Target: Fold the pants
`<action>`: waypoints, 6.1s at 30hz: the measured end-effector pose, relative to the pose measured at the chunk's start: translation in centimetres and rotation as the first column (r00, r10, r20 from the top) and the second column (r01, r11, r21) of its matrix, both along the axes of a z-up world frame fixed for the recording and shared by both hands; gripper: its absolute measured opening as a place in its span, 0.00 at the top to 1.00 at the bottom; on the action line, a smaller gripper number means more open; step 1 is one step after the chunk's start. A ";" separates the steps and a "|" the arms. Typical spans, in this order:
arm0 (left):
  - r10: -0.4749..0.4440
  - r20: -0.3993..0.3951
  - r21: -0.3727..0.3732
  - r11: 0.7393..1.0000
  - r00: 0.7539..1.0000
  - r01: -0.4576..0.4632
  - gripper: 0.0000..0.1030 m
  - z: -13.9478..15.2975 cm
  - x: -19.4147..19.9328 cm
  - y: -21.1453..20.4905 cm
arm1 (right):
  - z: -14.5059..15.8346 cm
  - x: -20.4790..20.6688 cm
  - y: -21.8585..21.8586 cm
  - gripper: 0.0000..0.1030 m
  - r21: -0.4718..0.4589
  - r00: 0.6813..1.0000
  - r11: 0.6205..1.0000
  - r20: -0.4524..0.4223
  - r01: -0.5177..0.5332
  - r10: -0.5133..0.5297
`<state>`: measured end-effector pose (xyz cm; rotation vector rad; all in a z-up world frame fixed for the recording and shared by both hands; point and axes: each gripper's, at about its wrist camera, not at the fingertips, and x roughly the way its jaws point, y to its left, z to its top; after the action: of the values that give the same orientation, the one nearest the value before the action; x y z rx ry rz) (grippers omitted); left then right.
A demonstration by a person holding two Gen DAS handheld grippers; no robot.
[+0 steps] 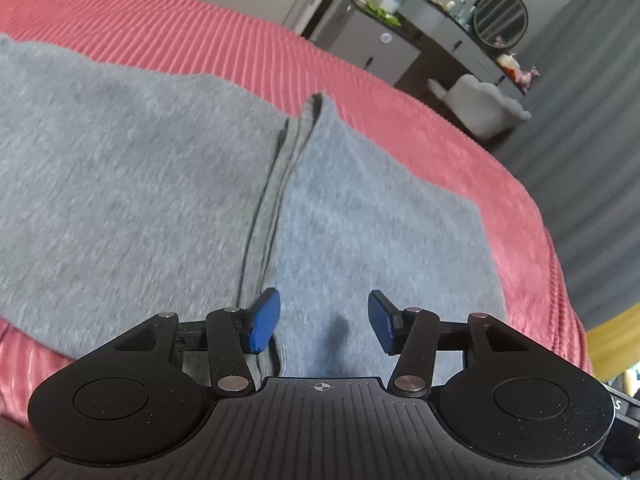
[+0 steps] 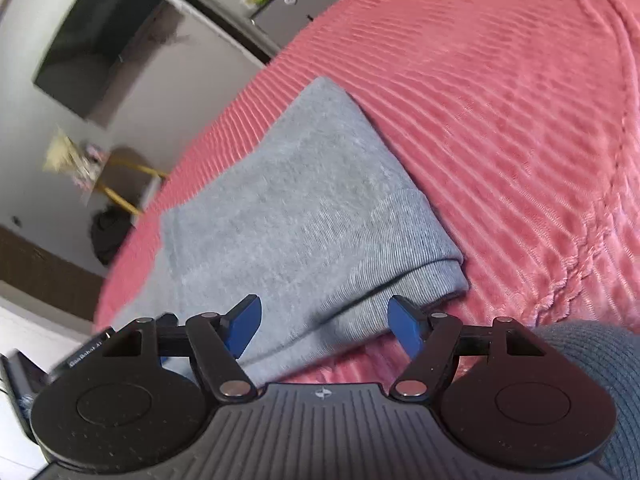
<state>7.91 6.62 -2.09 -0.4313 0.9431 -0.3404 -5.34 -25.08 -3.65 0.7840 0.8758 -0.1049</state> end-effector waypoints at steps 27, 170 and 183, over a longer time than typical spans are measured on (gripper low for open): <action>0.073 0.007 0.158 0.985 0.997 -0.073 0.41 -1.8 -0.7 -0.3 | -1.6 0.5 -0.6 0.56 0.080 0.972 0.969 -0.020 0.234 -0.233; -0.011 0.074 0.013 1.000 0.997 0.010 0.83 -3.7 6.2 -0.1 | -1.1 7.0 6.0 0.24 -0.454 0.977 0.878 0.067 -0.150 0.201; 0.083 0.291 -0.027 0.997 0.953 -0.079 0.86 -0.4 3.6 3.7 | 0.0 5.9 6.6 0.24 -0.469 0.963 0.876 0.163 -0.116 0.215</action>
<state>11.50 10.37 -2.45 -0.4191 0.6328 -0.3265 0.59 -18.51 -3.65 0.2678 0.6752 -0.0695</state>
